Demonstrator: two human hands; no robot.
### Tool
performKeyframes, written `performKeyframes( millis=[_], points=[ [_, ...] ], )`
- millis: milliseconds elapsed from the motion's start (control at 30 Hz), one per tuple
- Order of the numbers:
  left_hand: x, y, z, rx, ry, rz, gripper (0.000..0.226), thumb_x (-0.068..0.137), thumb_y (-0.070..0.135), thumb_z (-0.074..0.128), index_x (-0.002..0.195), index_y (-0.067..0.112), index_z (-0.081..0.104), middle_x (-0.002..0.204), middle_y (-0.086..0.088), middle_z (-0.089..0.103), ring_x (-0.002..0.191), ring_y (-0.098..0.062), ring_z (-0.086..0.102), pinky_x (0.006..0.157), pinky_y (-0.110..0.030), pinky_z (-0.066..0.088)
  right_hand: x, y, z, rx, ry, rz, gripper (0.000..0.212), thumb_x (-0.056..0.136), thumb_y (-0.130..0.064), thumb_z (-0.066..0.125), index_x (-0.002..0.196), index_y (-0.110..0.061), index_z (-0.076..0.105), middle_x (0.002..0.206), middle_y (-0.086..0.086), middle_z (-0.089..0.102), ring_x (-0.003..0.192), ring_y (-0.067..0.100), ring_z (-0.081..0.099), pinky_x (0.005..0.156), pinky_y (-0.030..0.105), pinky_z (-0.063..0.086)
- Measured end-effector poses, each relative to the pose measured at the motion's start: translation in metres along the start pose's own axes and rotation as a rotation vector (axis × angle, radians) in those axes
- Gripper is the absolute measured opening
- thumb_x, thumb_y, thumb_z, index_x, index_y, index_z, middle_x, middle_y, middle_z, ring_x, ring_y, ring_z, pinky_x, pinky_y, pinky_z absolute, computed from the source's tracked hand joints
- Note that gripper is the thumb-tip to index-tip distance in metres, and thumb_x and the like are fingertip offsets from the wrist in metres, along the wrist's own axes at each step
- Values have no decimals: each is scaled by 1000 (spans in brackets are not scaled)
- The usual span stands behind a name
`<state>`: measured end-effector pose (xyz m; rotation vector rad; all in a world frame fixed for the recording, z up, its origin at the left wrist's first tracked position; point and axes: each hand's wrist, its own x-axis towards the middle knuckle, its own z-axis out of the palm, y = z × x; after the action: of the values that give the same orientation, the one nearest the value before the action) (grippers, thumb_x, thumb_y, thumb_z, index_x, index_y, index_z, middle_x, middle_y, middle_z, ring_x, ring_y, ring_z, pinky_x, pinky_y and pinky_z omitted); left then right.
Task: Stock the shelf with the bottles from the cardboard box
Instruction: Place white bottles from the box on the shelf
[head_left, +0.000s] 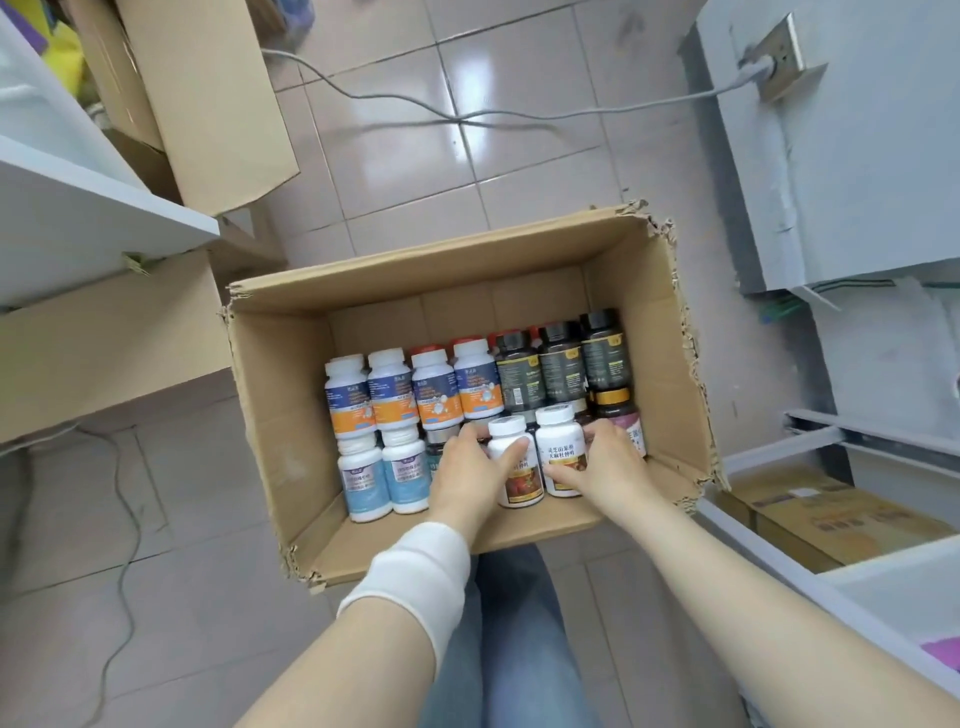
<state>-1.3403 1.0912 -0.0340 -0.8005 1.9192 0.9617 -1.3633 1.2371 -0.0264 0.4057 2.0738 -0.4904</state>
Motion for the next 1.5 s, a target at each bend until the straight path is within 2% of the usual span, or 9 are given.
performKeyframes(
  millis=[267,500,567,633,767,967,1167,1367,1500],
  points=[
    [-12,3,-9,-211,-63,24,42,88,34,60,122,11,52,123,-7,55,111,-22,55,98,-38,45,-6,5,-17,168,-56,-1,67,74,-33,75,128,-6,46,130,10,52,118,23,50,94,31,41],
    [-53,7,-39,-357,-7,185,23,90,37,57,107,23,48,95,15,53,85,4,53,59,-1,42,-55,14,-44,405,-29,-67,51,71,-36,77,115,-15,62,108,-1,64,94,13,56,81,27,43],
    [-72,9,-50,-379,-3,230,34,90,41,54,115,19,46,105,10,52,92,-2,54,72,-6,43,-80,17,-49,532,-22,-97,38,69,-33,79,104,-23,66,107,-2,67,96,13,61,85,29,47],
    [-91,12,-61,-403,-11,261,42,90,44,52,118,15,44,114,3,52,104,-11,53,90,-25,45,-108,19,-51,613,-2,-133,27,68,-30,80,90,-29,65,103,-4,69,92,8,62,81,25,48],
    [-143,22,-82,-497,-84,381,25,90,40,54,104,21,47,105,2,59,101,-12,59,73,-21,49,-178,27,-49,764,119,-170,42,67,-30,80,104,-25,61,98,-11,66,89,3,61,74,20,45],
    [-230,26,-96,-431,-341,574,27,83,49,46,102,31,51,108,-2,61,105,-20,59,93,-41,47,-291,48,1,1082,366,-149,46,70,-24,78,112,-17,60,104,-1,68,96,12,63,85,28,47],
    [-317,17,-78,-380,-557,727,15,96,36,43,103,29,54,85,3,68,69,-4,69,58,-25,56,-392,75,50,1246,602,-120,25,72,-15,77,90,-23,60,95,-3,68,96,17,63,93,31,47],
    [-415,16,-37,-201,-690,918,20,94,44,43,102,30,54,97,-2,65,94,-20,64,84,-38,52,-487,119,69,1312,827,-110,37,72,-14,76,106,-11,61,100,1,69,93,15,64,90,31,48],
    [-482,14,2,-124,-806,1048,14,95,35,45,102,28,55,98,-2,65,92,-17,64,86,-35,50,-553,159,79,1337,973,-152,31,72,-11,76,94,-23,58,93,-7,68,78,-2,65,72,14,49]
  ],
)
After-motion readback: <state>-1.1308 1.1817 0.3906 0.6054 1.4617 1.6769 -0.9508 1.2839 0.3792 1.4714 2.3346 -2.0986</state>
